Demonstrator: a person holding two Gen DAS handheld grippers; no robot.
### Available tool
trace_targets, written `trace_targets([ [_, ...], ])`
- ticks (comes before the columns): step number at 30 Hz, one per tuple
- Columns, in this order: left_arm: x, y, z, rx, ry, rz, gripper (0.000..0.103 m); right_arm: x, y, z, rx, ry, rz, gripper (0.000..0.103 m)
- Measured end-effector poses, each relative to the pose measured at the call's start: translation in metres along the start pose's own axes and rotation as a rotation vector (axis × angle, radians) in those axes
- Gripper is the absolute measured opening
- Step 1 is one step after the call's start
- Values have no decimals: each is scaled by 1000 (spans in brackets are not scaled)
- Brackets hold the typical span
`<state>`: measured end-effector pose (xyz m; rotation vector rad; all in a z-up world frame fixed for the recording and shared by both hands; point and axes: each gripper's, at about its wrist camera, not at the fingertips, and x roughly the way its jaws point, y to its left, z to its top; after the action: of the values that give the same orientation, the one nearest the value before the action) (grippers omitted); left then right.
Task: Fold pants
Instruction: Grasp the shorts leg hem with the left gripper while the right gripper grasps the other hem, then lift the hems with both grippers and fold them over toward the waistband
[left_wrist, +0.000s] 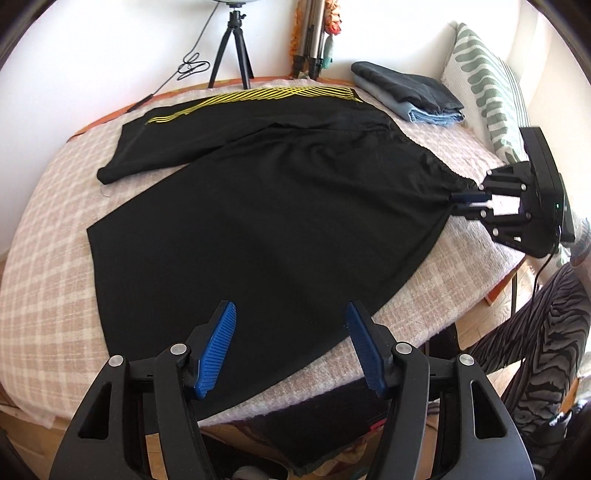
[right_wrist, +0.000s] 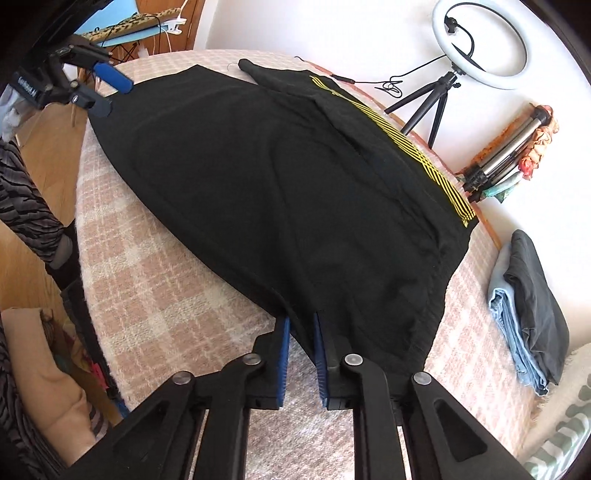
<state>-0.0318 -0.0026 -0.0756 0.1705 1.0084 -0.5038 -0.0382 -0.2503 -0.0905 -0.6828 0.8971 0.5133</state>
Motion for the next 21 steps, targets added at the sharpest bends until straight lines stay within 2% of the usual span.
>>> trace_targets([
  [7,14,-23,-7,119,37,57,62,-11,-22,17,82,-74,-7,1],
  [10,19,-25,-9,143,41,109,62,-11,-28,23,102,-88,-4,0],
  [13,28,-20,-11,167,53,201,62,-15,-30,24,110,-108,1,0],
  [15,27,-12,-10,145,36,208,60,-16,-30,24,113,-113,5,0],
  [17,26,-3,-9,124,34,216,28,-15,-29,22,115,-115,5,0],
  [19,25,7,-7,88,24,213,3,-14,-28,20,119,-113,6,0],
  [21,23,11,-4,72,0,227,3,-15,-26,18,121,-118,4,0],
])
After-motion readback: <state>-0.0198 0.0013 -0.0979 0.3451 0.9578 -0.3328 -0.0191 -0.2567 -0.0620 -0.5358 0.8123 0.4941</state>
